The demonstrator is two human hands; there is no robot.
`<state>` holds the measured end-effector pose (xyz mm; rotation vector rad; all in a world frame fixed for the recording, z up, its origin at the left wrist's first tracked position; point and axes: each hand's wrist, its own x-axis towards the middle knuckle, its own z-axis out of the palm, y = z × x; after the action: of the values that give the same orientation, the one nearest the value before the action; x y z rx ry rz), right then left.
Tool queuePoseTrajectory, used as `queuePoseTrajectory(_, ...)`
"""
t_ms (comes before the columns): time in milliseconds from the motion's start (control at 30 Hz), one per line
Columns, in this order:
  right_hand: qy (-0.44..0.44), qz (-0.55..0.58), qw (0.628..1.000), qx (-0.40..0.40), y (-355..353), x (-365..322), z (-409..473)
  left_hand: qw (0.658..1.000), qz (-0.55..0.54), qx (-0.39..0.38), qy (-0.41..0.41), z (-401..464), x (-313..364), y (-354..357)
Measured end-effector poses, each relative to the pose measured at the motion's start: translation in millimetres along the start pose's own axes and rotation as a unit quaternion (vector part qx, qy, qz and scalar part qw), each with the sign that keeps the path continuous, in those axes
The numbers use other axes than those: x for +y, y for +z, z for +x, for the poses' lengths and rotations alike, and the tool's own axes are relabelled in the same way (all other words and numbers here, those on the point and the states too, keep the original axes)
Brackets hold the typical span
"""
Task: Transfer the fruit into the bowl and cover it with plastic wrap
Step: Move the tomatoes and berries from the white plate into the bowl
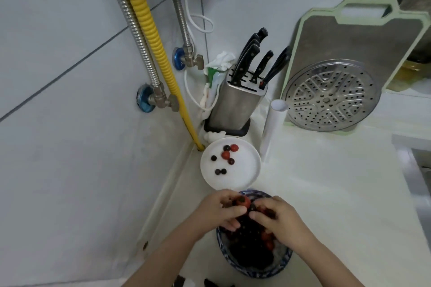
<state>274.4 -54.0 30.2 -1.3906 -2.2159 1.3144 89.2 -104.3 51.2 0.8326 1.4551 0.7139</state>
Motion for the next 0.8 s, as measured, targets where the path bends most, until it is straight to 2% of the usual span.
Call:
queuePoseTrajectory(167,0.061,0.048,0.997,-0.007,13.2,9.6,-20.8,1.000,0.009,-0.012,-0.013,-5.0,-15.5,13.5)
queuePoseTrajectory(467,0.043,0.048,0.998,0.013,-3.4,7.2,-14.9,0.999,0.038,-0.008,-0.009,-1.8,-19.7,14.5)
queuePoseTrajectory(800,-0.012,-0.024,1.000,-0.014,-18.8,-18.2,66.0,0.986,0.095,0.135,0.017,46.4,4.0,-26.6)
